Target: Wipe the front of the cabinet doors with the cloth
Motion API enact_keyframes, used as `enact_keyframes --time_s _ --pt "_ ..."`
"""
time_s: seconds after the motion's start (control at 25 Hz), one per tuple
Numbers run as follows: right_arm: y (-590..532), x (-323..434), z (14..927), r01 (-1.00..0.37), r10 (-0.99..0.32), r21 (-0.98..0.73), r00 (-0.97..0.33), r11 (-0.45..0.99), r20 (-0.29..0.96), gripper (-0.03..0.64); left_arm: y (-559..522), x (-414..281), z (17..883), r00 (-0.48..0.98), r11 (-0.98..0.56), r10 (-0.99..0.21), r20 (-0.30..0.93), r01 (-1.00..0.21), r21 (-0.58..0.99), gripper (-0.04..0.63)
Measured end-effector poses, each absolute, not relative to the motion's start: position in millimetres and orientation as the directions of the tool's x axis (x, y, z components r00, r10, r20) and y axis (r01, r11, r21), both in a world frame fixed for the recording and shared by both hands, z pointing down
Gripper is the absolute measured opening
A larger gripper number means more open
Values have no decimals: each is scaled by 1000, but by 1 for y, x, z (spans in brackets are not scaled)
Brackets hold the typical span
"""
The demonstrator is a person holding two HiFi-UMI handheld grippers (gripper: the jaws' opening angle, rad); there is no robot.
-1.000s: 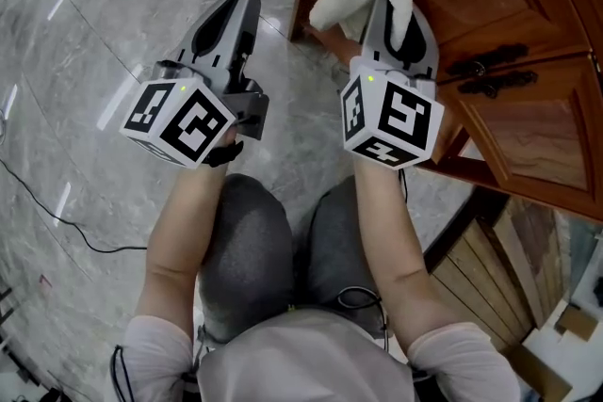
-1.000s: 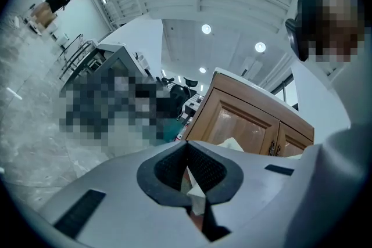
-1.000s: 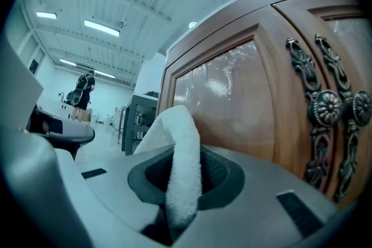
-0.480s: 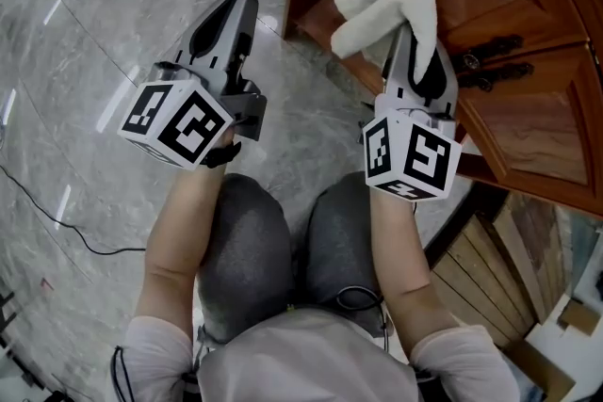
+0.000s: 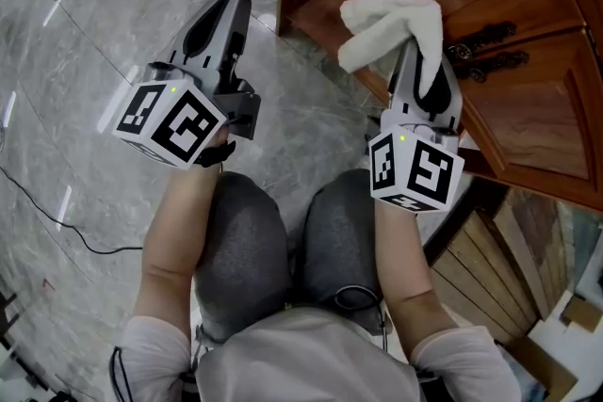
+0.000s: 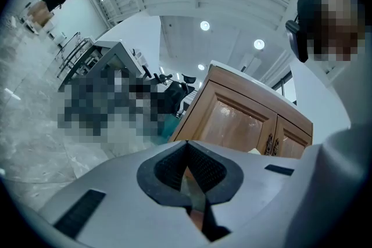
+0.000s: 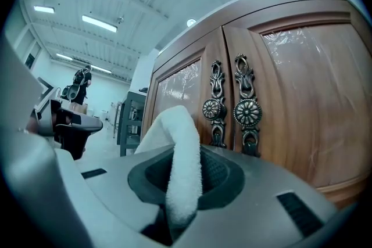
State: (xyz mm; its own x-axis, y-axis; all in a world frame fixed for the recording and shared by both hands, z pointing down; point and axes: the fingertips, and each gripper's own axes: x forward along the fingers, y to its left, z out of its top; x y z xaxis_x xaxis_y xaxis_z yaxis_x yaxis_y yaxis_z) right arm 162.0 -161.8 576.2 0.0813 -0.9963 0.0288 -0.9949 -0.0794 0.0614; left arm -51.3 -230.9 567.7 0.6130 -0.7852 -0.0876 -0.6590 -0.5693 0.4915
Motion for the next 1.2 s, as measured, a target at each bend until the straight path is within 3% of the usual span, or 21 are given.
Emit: enact_keyframes --time_s 0.8,1.2 --pt "-174 124 566 -992 -996 83 -90 92 22 81 -233 -52 574 629 -563 -777 -28 -674 479 17" --pt "-182 99 520 -985 -978 78 -143 156 152 81 -219 -44 555 632 -464 -761 144 -686 560 17"
